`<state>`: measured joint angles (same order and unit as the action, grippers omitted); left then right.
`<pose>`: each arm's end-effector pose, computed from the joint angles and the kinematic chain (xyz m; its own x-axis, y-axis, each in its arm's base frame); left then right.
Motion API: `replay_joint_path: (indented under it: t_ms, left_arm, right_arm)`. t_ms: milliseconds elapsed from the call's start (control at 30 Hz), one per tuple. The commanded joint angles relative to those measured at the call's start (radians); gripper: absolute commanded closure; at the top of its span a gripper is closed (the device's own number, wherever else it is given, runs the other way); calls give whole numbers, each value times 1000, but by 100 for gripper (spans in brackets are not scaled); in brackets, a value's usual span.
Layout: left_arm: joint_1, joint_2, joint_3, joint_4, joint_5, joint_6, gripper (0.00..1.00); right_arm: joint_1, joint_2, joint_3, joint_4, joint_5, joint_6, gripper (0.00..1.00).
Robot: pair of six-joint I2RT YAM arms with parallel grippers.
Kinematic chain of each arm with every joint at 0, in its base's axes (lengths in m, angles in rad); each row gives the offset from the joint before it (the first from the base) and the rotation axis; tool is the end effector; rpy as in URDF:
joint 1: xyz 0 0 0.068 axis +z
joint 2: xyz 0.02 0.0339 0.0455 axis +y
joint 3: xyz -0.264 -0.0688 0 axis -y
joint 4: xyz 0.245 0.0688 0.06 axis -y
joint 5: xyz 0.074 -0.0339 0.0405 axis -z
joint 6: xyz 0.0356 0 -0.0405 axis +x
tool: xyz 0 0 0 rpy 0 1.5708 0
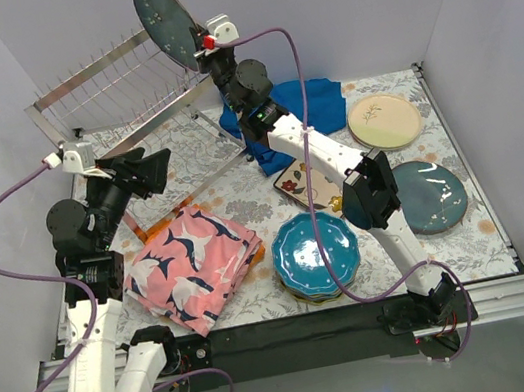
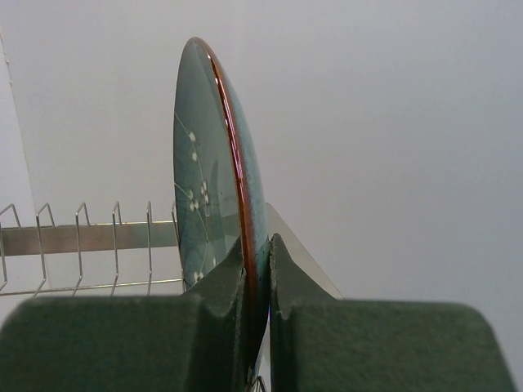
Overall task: Unload the plates from the dish rack
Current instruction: Unload the plate from the dish rack.
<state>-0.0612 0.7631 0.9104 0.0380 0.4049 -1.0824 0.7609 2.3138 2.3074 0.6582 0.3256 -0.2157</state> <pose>0.1665 -0.0243 0.4109 -0.3046 -0.7945 -0.5253 0.3701 0.4094 -0.8339 0.3914 0.3570 0.4317 0.5296 0.2242 -0.8181 -0.3643 0.9311 0.0194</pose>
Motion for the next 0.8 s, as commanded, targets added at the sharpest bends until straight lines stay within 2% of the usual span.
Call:
replay_joint_path:
  t_ms: [0, 267, 567, 767]
  left_arm:
    - [21, -16, -10, 23, 11, -8, 32]
    - [27, -7, -10, 28, 26, -17, 32]
    - [35, -2, -11, 33, 25, -25, 32]
    - [43, 5, -11, 36, 23, -25, 32]
  right_arm:
    - [34, -100, 73, 276, -218, 160, 99]
    - [34, -113, 73, 294, -240, 176, 99]
    - [34, -148, 12, 288, -316, 78, 99]
    - [32, -160, -5, 310, -318, 72, 99]
